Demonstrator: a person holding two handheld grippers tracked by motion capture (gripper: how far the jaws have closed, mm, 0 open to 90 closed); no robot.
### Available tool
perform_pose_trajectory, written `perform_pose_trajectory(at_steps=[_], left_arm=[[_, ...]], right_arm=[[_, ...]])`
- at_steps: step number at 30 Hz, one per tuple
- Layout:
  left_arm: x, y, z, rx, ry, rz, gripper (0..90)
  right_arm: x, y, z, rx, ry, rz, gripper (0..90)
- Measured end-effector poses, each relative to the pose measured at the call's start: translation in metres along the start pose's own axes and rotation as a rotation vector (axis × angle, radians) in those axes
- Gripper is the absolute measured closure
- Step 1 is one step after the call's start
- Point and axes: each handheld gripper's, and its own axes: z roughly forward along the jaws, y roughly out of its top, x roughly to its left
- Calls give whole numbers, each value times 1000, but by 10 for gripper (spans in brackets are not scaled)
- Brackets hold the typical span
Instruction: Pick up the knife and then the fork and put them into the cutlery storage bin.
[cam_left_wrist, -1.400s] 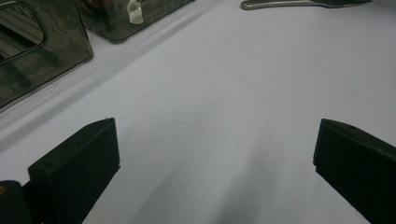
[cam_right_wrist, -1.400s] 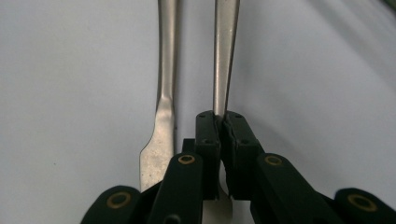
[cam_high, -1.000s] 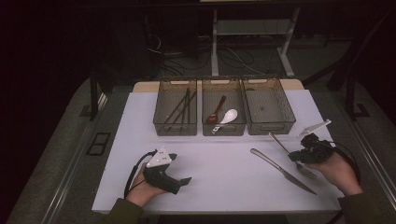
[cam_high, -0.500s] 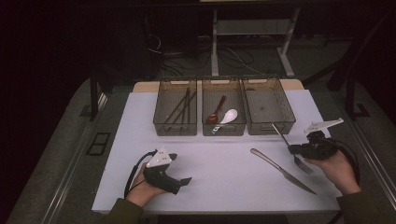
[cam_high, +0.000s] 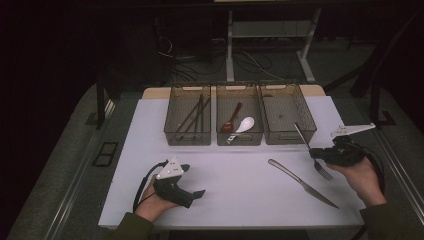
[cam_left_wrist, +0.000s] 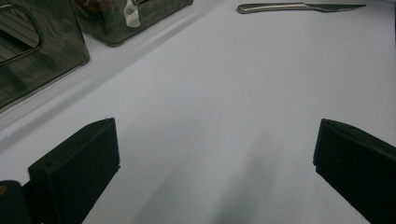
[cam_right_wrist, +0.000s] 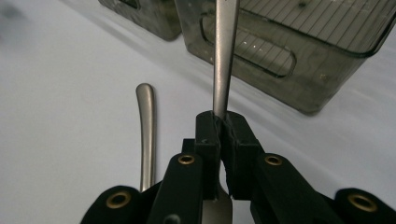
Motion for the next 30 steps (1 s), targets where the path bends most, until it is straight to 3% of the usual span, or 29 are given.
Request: perform_pose_trajectory(at_steps=[30], left_arm=[[0, 1, -1, -5, 2, -3, 0]], right_arm=[[-2, 41, -3, -123, -12, -10, 843]])
